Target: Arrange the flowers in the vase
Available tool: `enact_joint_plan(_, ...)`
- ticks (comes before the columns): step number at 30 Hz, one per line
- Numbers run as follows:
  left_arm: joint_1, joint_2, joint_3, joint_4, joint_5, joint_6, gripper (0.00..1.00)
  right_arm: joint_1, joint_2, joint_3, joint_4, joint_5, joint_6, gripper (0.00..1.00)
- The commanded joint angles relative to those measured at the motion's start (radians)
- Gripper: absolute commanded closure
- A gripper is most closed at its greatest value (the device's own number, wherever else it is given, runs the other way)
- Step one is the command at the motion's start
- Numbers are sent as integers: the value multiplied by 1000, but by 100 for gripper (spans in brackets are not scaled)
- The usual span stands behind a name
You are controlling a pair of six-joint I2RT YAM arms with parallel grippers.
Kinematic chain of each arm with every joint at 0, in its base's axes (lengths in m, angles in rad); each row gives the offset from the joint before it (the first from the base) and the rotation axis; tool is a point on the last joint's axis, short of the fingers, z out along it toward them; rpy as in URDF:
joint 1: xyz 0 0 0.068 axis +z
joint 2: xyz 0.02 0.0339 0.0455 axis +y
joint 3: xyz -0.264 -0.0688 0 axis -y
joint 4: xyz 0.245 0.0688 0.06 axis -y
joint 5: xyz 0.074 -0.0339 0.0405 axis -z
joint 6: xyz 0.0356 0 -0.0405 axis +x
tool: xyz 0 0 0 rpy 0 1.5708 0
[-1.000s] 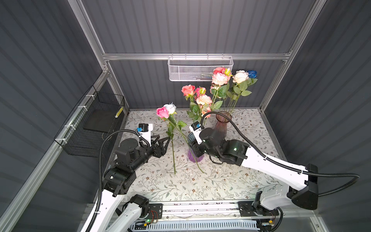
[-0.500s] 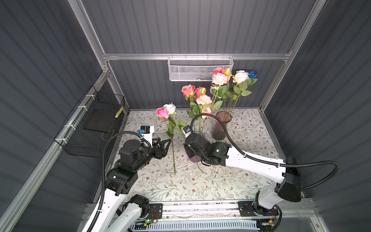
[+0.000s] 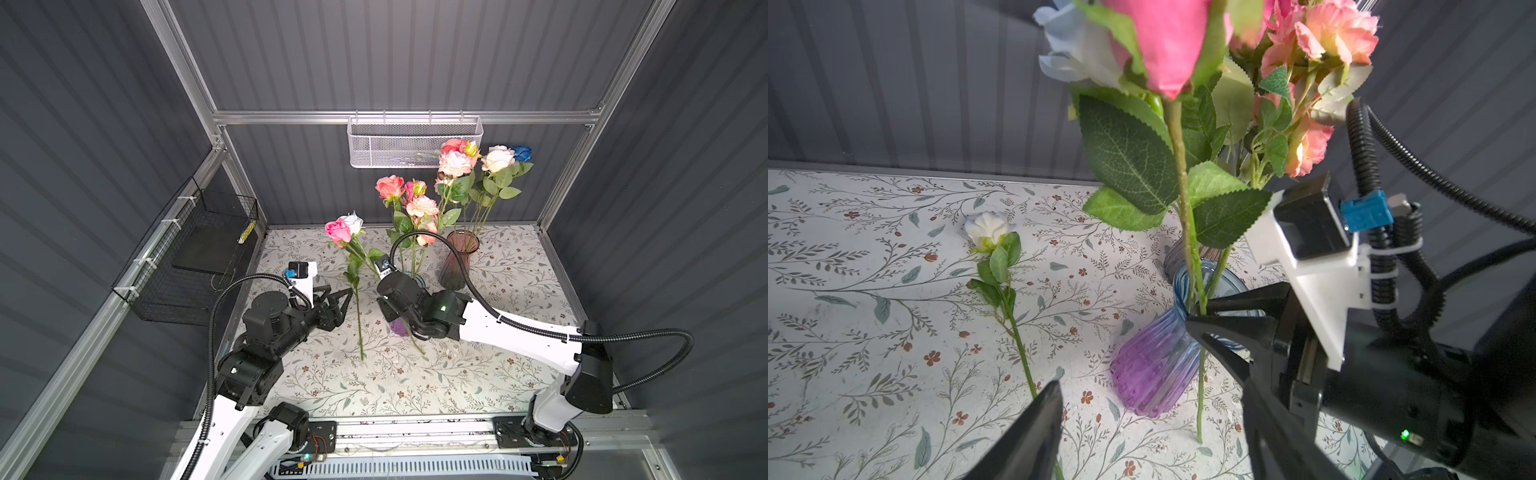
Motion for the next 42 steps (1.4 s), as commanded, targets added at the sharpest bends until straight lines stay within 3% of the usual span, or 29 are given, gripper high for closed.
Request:
enact_joint_plan(1,0,-8,12,-18,7,27,31,3,-11,12,14,6,-6,83)
enact_joint_plan(25,0,20,33,-2,1,32,32,13,-165,-52,106,-26,-22,90)
enact_joint_plan(42,0,50,63,18,7,38,32,18,-241,48,142,-51,-107,90)
